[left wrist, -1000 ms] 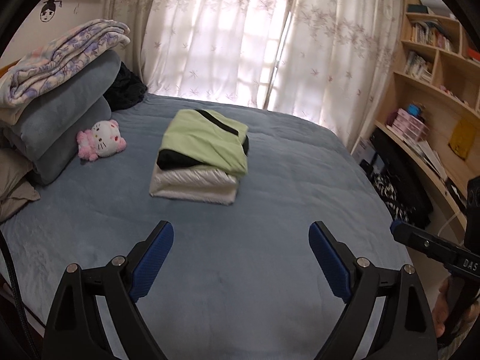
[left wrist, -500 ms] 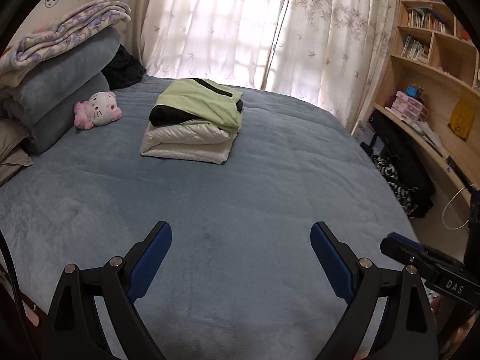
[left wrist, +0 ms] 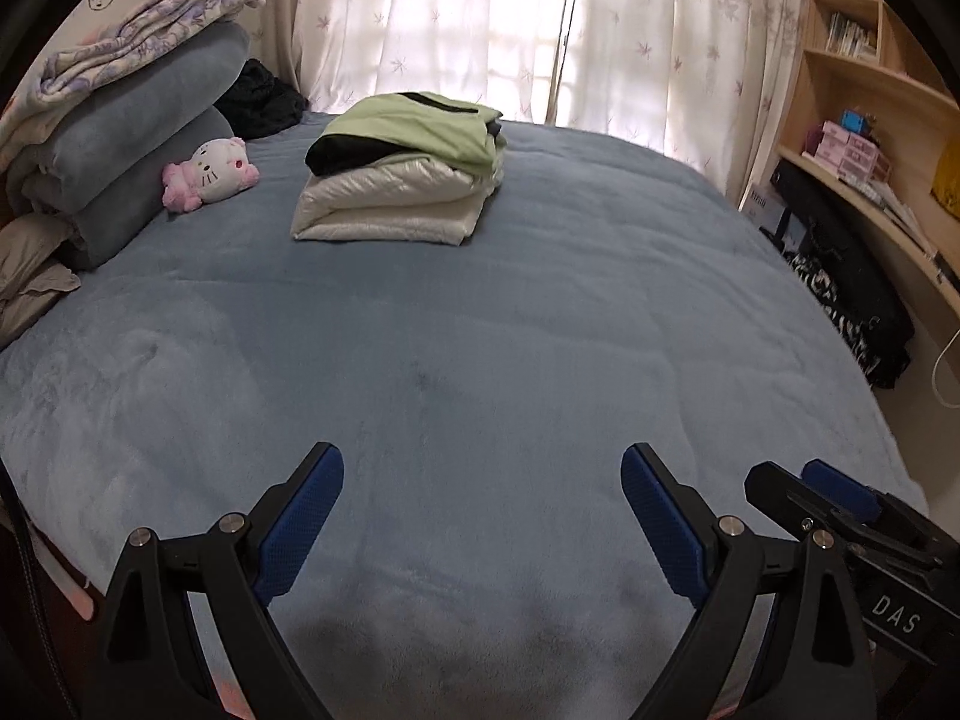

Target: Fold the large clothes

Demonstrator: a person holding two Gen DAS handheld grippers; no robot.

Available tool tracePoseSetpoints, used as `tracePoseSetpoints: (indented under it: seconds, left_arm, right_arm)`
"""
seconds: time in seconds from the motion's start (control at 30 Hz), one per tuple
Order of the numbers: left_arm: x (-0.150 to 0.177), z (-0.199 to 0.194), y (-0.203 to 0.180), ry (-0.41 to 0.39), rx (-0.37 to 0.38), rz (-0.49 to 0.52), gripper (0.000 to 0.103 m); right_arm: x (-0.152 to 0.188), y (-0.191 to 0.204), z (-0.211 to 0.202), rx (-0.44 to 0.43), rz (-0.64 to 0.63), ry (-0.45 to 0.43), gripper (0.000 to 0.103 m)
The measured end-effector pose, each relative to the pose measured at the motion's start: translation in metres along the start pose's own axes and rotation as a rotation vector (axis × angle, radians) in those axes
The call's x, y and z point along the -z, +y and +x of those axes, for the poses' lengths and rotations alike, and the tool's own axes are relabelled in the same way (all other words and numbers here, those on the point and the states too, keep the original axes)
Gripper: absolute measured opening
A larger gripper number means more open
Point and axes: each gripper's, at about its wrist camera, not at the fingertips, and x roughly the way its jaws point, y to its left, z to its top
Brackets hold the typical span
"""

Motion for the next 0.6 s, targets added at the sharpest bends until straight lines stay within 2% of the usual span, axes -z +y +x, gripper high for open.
tracePoseSetpoints:
  seconds: [0.17,0.27,0.6]
  left_arm:
    - [0.007,0.005,-0.001,0.022,-0.005,-0.019,0.093]
    - [0.009,0.008,0.0,0.038,-0.009,-0.024,0.093]
    - [0.016,0.009,-0.008,0.047,-0.025,-0.003,0.093]
  right_arm:
    - [0.003,-0.003,0.002,0.047,0.001,-0.016,0.085]
    - [0.004,-0.007,0.002,0.047,0.004,-0.017,0.091]
    - [0.008,-0.011,0.004,0.05,0.006,-0.016,0.095]
